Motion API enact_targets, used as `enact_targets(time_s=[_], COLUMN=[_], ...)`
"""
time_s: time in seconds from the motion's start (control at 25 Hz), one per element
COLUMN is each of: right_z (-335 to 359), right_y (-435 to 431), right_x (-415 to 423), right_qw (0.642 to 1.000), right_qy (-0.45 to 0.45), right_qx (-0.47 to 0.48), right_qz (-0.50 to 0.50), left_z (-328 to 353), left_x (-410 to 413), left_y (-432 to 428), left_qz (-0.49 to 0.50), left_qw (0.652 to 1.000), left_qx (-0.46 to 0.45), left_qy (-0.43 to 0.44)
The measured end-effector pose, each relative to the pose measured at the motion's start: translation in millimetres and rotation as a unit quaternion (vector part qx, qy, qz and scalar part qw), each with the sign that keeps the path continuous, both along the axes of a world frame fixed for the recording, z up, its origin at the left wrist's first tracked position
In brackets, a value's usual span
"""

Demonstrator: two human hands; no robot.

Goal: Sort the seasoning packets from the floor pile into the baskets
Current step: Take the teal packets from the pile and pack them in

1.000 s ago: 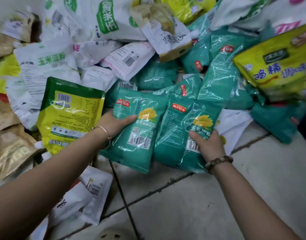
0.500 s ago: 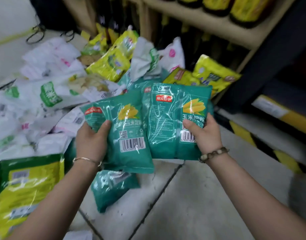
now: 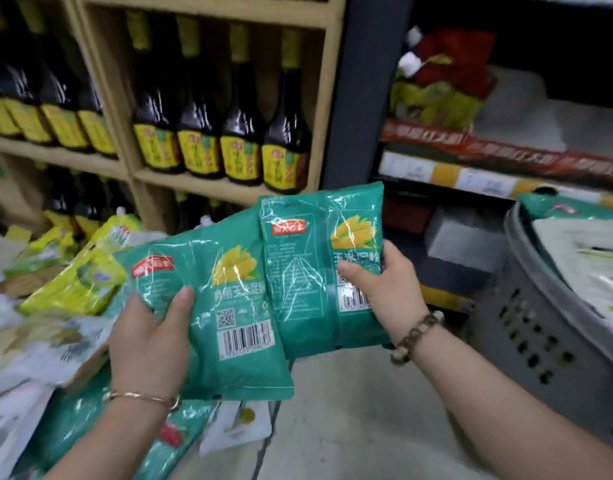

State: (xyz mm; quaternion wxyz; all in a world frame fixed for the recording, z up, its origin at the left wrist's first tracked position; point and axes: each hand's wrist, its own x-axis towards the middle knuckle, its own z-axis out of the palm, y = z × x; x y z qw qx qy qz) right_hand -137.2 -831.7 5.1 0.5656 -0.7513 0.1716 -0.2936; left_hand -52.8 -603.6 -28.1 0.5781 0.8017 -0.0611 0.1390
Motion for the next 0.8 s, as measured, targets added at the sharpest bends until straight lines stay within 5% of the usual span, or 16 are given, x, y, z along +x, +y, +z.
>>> enact_targets(time_s=[0.44,0.8], right_z=[116,199], right_y=[-60,-181], right_x=[-65,-190], right_qw=[0.988,0.962], right_qy=[-0.081,-0.079], right_qx=[-0.057,-0.154], right_qz=[-0.122,-0.212], left_z=[120,174], left_x=[-34,-100], left_y=[-94,-234], left_qz=[-0.119,-0.325], left_qw=[0.98,0.877], left_qx=[-0.134,-0.332], left_qy=[-0.085,0.127])
